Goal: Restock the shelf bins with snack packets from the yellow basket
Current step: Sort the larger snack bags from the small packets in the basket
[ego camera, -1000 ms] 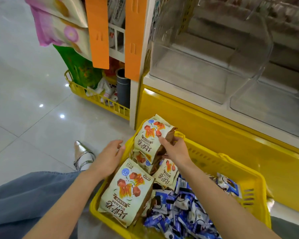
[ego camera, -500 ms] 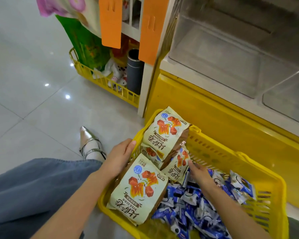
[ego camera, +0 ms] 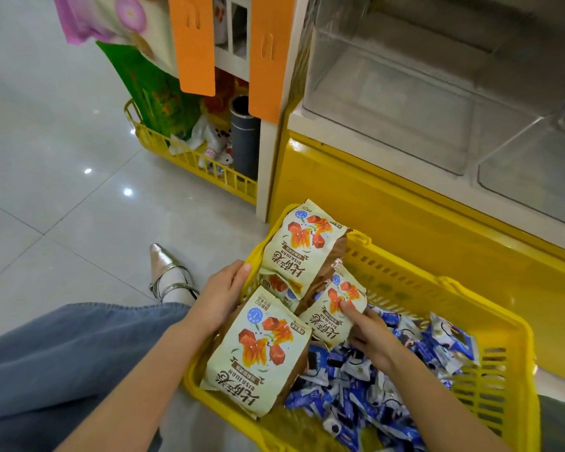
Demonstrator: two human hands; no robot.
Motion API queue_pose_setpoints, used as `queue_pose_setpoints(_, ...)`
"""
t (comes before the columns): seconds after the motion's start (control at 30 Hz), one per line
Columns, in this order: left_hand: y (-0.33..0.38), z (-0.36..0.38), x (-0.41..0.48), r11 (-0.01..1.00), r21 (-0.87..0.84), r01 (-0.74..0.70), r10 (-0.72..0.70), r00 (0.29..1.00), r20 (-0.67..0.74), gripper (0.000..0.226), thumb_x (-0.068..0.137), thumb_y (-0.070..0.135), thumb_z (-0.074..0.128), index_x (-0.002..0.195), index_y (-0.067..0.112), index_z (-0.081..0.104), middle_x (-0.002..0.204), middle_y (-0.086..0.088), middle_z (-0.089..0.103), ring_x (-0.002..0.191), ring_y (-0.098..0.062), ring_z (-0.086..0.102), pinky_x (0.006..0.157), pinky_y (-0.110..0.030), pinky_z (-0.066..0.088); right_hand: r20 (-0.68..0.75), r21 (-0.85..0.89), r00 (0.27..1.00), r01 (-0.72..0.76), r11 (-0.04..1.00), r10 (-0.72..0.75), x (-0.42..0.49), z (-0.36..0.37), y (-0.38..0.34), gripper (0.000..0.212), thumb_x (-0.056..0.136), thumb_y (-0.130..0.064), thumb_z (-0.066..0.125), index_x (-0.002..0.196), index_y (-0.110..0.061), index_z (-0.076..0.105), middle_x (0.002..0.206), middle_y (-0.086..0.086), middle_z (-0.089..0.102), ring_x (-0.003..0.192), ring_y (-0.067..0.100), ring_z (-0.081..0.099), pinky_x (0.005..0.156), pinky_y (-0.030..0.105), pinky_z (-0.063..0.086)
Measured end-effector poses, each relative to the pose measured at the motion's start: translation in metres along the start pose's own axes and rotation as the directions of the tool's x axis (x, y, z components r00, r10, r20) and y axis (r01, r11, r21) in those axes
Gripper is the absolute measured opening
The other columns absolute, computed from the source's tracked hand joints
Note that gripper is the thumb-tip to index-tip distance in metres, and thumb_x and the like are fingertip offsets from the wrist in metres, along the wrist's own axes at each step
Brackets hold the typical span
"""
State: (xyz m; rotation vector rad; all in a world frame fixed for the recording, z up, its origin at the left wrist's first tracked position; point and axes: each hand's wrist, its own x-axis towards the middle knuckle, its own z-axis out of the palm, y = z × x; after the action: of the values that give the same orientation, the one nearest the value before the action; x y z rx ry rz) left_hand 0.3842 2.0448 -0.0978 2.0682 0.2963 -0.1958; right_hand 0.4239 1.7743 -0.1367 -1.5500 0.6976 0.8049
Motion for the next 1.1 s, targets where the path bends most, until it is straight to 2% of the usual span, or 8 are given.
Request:
queue_pose_setpoints(0.2, 0.0, -0.001, -0.003, 0.999, -0.027, 0.022, -0.022, 1.0, -0.002, 0.032, 0.099, 0.034, 0.033, 0.095, 0.015, 0.058, 0.093, -0.007, 0.064, 0.089, -0.022, 0.058, 0.081, -0.033, 0.043, -0.154, -0.011, 0.986, 0.062, 0.998, -0.063, -0.02, -0.002, -0.004, 0.054, 0.079, -0.04, 0.072, 0.115, -0.002, 0.058, 0.115, 0.017, 0.064, 0.11, 0.031, 0.058, 0.082, 0.041, 0.052)
queue_pose_setpoints(0.33, -0.002, -0.003, -0.014, 0.984, -0.165, 0.073, -0.072, 0.997, 0.011, 0.033, 0.098, 0.036, 0.035, 0.095, 0.016, 0.061, 0.093, -0.005, 0.067, 0.089, -0.019, 0.061, 0.082, -0.033, 0.046, -0.354, -0.184, 0.908, 0.165, 0.969, -0.222, -0.046, -0.021, -0.014, 0.051, 0.078, -0.042, 0.073, 0.057, -0.01, 0.039, 0.051, 0.009, 0.035, 0.053, 0.026, 0.039, 0.059, 0.043, 0.037)
queue_pose_setpoints(0.4, -0.003, -0.004, -0.022, 0.972, -0.215, 0.097, -0.094, 0.995, 0.025, 0.034, 0.099, 0.034, 0.035, 0.097, 0.013, 0.062, 0.095, -0.008, 0.068, 0.092, -0.023, 0.063, 0.086, -0.036, 0.047, -0.352, -0.243, 0.898, 0.186, 0.952, -0.266, -0.063, -0.031, -0.021, 0.053, 0.074, -0.052, 0.071, 0.062, -0.014, 0.035, 0.052, 0.002, 0.025, 0.052, 0.021, 0.031, 0.059, 0.036, 0.029)
queue_pose_setpoints(0.53, -0.005, -0.005, -0.037, 0.961, -0.248, 0.124, -0.126, 0.992, 0.009, 0.036, 0.1, 0.03, 0.035, 0.097, 0.008, 0.064, 0.091, -0.01, 0.07, 0.09, -0.027, 0.065, 0.087, -0.04, 0.049, -0.259, -0.292, 0.896, 0.282, 0.914, -0.36, -0.101, -0.036, -0.031, 0.087, 0.067, -0.069, 0.061, 0.128, -0.009, 0.045, 0.077, 0.001, 0.05, 0.079, 0.021, 0.052, 0.069, 0.034, 0.042)
queue_pose_setpoints(0.63, -0.005, -0.002, -0.046, 0.97, -0.224, 0.096, -0.113, 0.991, -0.065, 0.034, 0.101, 0.025, 0.035, 0.098, 0.008, 0.064, 0.092, -0.009, 0.069, 0.09, -0.026, 0.063, 0.085, -0.037, 0.048, -0.132, -0.227, 0.881, 0.42, 0.879, -0.455, -0.12, -0.019, -0.044, 0.091, 0.06, -0.07, 0.06, 0.131, -0.013, 0.049, 0.11, 0.003, 0.066, 0.103, 0.022, 0.061, 0.094, 0.045, 0.048)
queue_pose_setpoints(0.8, -0.004, 0.0, -0.058, 0.977, -0.205, 0.062, -0.097, 0.981, -0.167, 0.027, 0.101, 0.023, 0.034, 0.108, 0.02, 0.06, 0.094, 0.007, 0.063, 0.089, -0.006, 0.058, 0.077, -0.023, 0.042, -0.086, -0.005, 0.857, 0.51, 0.86, -0.508, -0.111, 0.041, -0.085, 0.057, 0.087, -0.044, 0.059, 0.13, -0.008, 0.047, 0.112, 0.006, 0.067, 0.102, 0.021, 0.065, 0.093, 0.041, 0.052)
queue_pose_setpoints(1.0, -0.012, 0.001, -0.065, 0.988, -0.153, 0.033, -0.064, 0.976, -0.207, 0.023, 0.099, 0.014, 0.038, 0.105, 0.022, 0.058, 0.089, 0.019, 0.057, 0.084, 0.006, 0.053, 0.068, -0.007, 0.037, -0.065, -0.339, 0.87, 0.441, 0.831, -0.488, -0.081, 0.07, -0.099, 0.025, 0.091, -0.038, 0.057, 0.099, -0.014, 0.058, 0.109, 0.01, 0.069, 0.097, 0.024, 0.066, 0.088, 0.044, 0.054)
queue_pose_setpoints(1.1, -0.015, -0.001, -0.059, 0.994, -0.104, 0.038, -0.056, 0.982, -0.181, 0.022, 0.099, 0.017, 0.039, 0.108, 0.02, 0.058, 0.091, 0.01, 0.06, 0.084, 0.0, 0.055, 0.068, -0.013, 0.039, -0.098, -0.391, 0.818, 0.492, 0.778, -0.567, -0.074, 0.066, -0.096, 0.042, 0.091, -0.04, 0.056, 0.119, -0.009, 0.05, 0.11, 0.004, 0.064, 0.093, 0.021, 0.065, 0.087, 0.044, 0.054)
